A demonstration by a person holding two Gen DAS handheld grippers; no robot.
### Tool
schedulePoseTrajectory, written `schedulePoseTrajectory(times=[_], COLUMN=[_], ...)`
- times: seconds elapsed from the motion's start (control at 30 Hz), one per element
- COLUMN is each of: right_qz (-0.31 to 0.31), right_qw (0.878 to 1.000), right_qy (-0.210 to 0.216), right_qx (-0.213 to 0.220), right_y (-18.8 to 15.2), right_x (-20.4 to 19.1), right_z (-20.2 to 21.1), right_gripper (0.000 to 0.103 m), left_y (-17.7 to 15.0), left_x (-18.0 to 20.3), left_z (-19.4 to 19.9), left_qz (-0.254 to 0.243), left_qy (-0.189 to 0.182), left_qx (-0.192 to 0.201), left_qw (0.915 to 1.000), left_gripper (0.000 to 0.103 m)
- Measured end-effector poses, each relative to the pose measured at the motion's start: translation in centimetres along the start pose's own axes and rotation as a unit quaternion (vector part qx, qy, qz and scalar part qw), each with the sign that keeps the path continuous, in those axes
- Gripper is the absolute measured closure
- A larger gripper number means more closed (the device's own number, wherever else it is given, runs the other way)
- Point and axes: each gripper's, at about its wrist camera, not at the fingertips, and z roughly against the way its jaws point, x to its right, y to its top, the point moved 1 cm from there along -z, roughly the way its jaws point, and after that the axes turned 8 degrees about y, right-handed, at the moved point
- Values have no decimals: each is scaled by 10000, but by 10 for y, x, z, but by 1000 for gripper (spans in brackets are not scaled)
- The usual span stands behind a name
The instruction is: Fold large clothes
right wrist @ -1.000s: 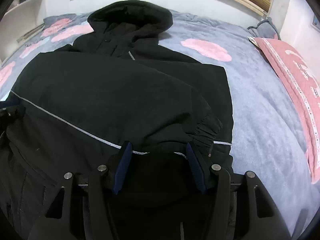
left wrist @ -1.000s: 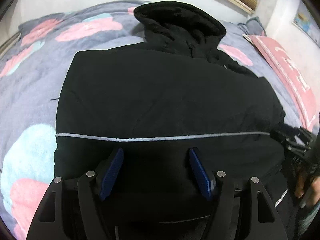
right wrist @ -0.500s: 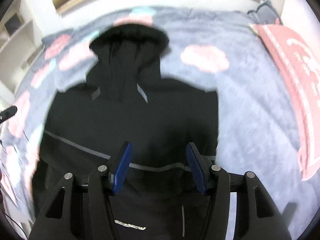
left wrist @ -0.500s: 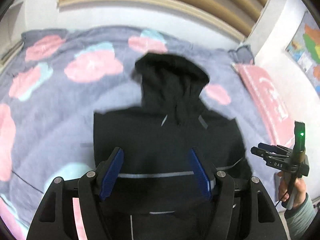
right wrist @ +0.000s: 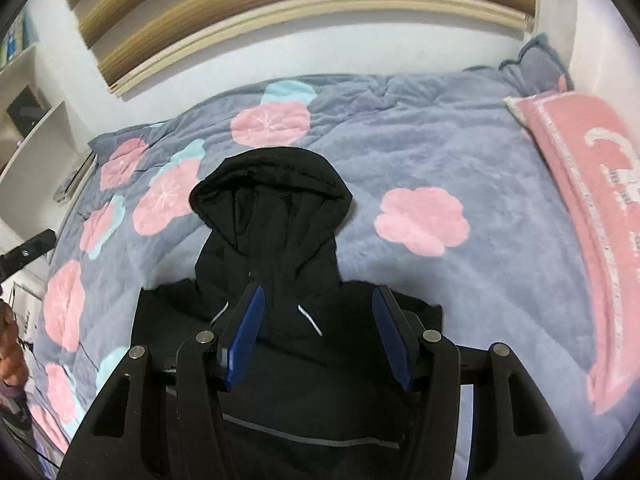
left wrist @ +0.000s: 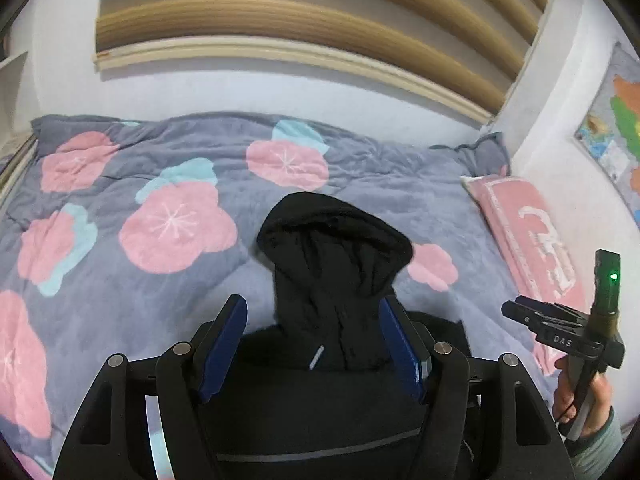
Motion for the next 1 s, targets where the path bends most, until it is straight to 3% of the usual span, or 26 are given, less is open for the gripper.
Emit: schedulePoseTrajectory(times=[0.3, 0.5, 0.57, 0.6, 0.63, 0.67, 0.7, 0.77, 0.87, 0.9, 0.93, 1.0], right_qz=[-400, -504, -508, -518, -494, -450, -419, -613, -557, -439, -326, -150], right_qw=[9987, 9975, 9971, 9966, 9956, 9950, 9954, 9969, 9961, 9965, 9973, 9989], right_qy=[54, 158, 74, 50, 66, -2, -97, 225, 670, 680, 611, 437], right_qx=[-295, -478, -554, -638, -795, -893, -851, -439, 152, 215, 239, 48], right_y=[50, 74, 78, 80, 82, 83, 87, 95, 93, 90, 85, 73], right_x=[39, 53, 55, 57, 58, 59, 62, 72, 77, 74, 70, 65], right_z=[-120, -191, -212, -225, -240, -247, -247, -222, -171, -166, -165, -183], right_gripper=[43, 43, 43, 51, 92, 96, 97, 98, 99, 99, 98, 98], left_y=[26, 35, 37, 38, 39, 40, 41, 47, 51, 50, 46, 34], left_x=[-5, -18, -22, -24, -28, -33, -39, -59, -88, -89, -86, -82], left_z=[-172, -243, -267, -278, -287, -295, -300, -287, -232, -222, -215, -231], left_qz=[227, 711, 775, 806, 850, 898, 989, 1448, 2033, 1992, 1798, 1560], left_qy=[259, 334, 513, 592, 673, 698, 506, -66, -1356, -1478, -1382, -1105], left_qx=[-722, -818, -904, -965, -1020, -1083, -1182, -987, -426, -346, -326, -643], left_qw=[9968, 9935, 9916, 9903, 9889, 9876, 9868, 9845, 9687, 9681, 9734, 9795], left_gripper=[33, 33, 33, 35, 59, 85, 95, 96, 96, 96, 96, 96])
